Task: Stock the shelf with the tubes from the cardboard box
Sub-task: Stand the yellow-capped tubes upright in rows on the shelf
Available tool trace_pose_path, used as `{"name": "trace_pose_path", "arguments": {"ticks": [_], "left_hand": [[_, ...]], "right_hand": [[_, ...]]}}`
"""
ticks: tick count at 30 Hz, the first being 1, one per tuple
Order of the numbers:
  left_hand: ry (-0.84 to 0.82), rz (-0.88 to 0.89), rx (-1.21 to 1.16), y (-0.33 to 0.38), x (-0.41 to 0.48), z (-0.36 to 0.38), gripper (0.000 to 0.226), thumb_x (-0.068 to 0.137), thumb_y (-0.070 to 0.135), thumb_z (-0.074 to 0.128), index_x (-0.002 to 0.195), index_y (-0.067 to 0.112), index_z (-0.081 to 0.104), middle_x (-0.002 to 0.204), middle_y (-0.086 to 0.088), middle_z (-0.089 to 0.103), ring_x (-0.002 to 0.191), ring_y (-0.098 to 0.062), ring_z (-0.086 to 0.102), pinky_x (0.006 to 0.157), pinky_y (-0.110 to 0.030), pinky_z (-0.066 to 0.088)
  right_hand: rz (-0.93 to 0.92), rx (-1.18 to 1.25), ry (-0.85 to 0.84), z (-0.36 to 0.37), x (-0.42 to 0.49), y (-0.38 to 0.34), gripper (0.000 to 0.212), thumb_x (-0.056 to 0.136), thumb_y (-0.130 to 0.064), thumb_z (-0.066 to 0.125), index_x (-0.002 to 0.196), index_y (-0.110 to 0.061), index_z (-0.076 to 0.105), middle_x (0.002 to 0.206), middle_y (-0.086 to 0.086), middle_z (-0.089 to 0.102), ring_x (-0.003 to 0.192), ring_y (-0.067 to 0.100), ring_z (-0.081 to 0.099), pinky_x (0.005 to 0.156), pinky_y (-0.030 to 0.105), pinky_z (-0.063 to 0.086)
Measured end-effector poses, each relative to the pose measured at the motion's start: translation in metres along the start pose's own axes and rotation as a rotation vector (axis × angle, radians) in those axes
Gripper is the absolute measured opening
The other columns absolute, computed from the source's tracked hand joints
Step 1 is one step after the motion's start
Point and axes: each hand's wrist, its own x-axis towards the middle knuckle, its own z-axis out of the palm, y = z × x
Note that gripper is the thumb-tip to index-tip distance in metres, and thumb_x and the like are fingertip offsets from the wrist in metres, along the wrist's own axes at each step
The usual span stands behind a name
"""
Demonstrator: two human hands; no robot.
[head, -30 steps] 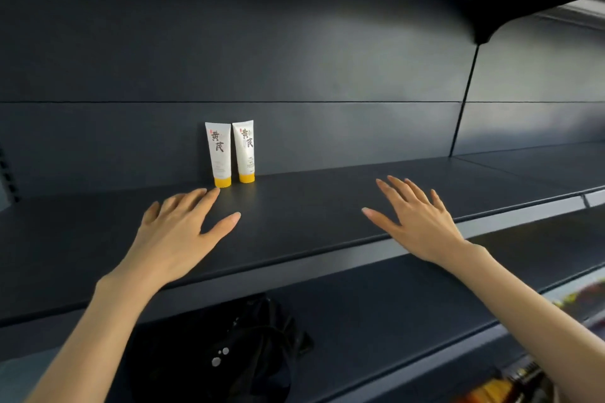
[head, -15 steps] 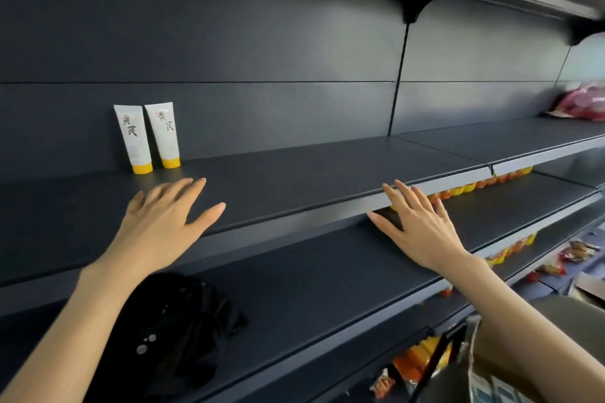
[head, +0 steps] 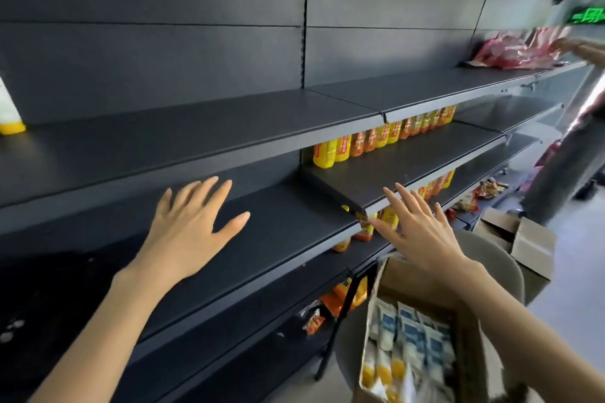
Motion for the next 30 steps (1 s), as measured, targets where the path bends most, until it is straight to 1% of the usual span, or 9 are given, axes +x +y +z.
{"name": "trace_pose_path", "arguments": {"ticks": [4,7,8,10,12,15,23,27,30], "left_hand": [[-0.07,0.092,0.028,0.037,0.008,0.025,0.098,0.067,0.072,-0.013,0.15,0.027,0.008,0.158,0.004,0.01,0.145,-0.015,0.008,0.117,-0.045,0.007],[-0.145,0.147,0.044,0.053,0.02,0.045,0.096,0.07,0.074,-0.011,0.151,0.027,0.007,0.158,0.004,0.009,0.145,-0.016,0.007,0.117,-0.045,0.006],[-0.17,0.165,0.046,0.057,0.024,0.052,0.091,0.076,0.075,-0.005,0.151,0.026,0.007,0.159,0.004,0.008,0.145,-0.017,0.006,0.117,-0.045,0.006],[-0.221,0.199,0.05,0.064,0.034,0.065,0.076,0.088,0.068,0.009,0.151,0.026,0.005,0.159,0.003,0.007,0.145,-0.017,0.004,0.117,-0.045,0.005],[-0.265,0.241,0.052,0.072,0.044,0.079,0.071,0.091,0.063,0.015,0.151,0.026,0.005,0.159,0.003,0.006,0.145,-0.016,0.003,0.117,-0.045,0.004],[-0.316,0.294,0.014,0.088,0.061,0.102,0.07,0.092,0.061,0.017,0.151,0.025,0.007,0.158,0.004,0.009,0.145,-0.016,0.006,0.117,-0.044,0.006],[-0.472,0.466,-0.053,0.136,0.077,0.17,0.067,0.093,0.06,0.019,0.15,0.025,0.011,0.157,0.005,0.015,0.144,-0.016,0.011,0.117,-0.045,0.011],[-0.568,0.508,-0.053,0.159,0.081,0.2,0.067,0.093,0.059,0.02,0.15,0.026,0.011,0.157,0.005,0.016,0.144,-0.016,0.012,0.117,-0.044,0.012],[-0.627,0.525,-0.057,0.175,0.087,0.221,0.066,0.094,0.059,0.021,0.15,0.027,0.012,0.157,0.006,0.016,0.144,-0.016,0.012,0.117,-0.043,0.012]], "right_hand": [[0.078,0.021,-0.036,0.013,-0.019,0.035,0.079,0.083,-0.07,0.014,0.152,-0.032,0.005,0.16,-0.005,0.001,0.148,0.018,-0.001,0.118,0.049,0.005],[0.165,0.033,-0.068,0.021,-0.028,0.057,0.074,0.089,-0.067,0.022,0.152,-0.031,0.006,0.161,-0.005,0.0,0.148,0.018,-0.001,0.118,0.049,0.003],[0.196,0.042,-0.075,0.025,-0.031,0.063,0.073,0.09,-0.066,0.024,0.151,-0.031,0.007,0.161,-0.005,0.001,0.148,0.018,-0.001,0.117,0.05,0.003],[0.256,0.057,-0.086,0.033,-0.039,0.077,0.072,0.091,-0.065,0.025,0.151,-0.031,0.009,0.161,-0.004,0.003,0.148,0.018,0.0,0.117,0.05,0.003],[0.316,0.062,-0.101,0.043,-0.049,0.09,0.071,0.091,-0.064,0.025,0.151,-0.03,0.01,0.16,-0.003,0.004,0.148,0.019,0.001,0.117,0.051,0.005],[0.404,0.049,-0.119,0.057,-0.067,0.108,0.073,0.091,-0.065,0.024,0.152,-0.028,0.012,0.16,-0.002,0.006,0.148,0.021,0.004,0.118,0.052,0.009],[0.602,0.067,-0.209,0.117,-0.106,0.137,0.073,0.091,-0.064,0.028,0.151,-0.025,0.016,0.16,0.001,0.011,0.147,0.023,0.012,0.116,0.051,0.011],[0.676,0.115,-0.29,0.154,-0.111,0.143,0.072,0.092,-0.062,0.03,0.151,-0.024,0.016,0.159,0.002,0.015,0.146,0.024,0.016,0.115,0.053,0.017],[0.726,0.157,-0.331,0.185,-0.107,0.152,0.072,0.093,-0.061,0.032,0.151,-0.02,0.02,0.158,0.004,0.018,0.145,0.024,0.019,0.115,0.053,0.021]]}}
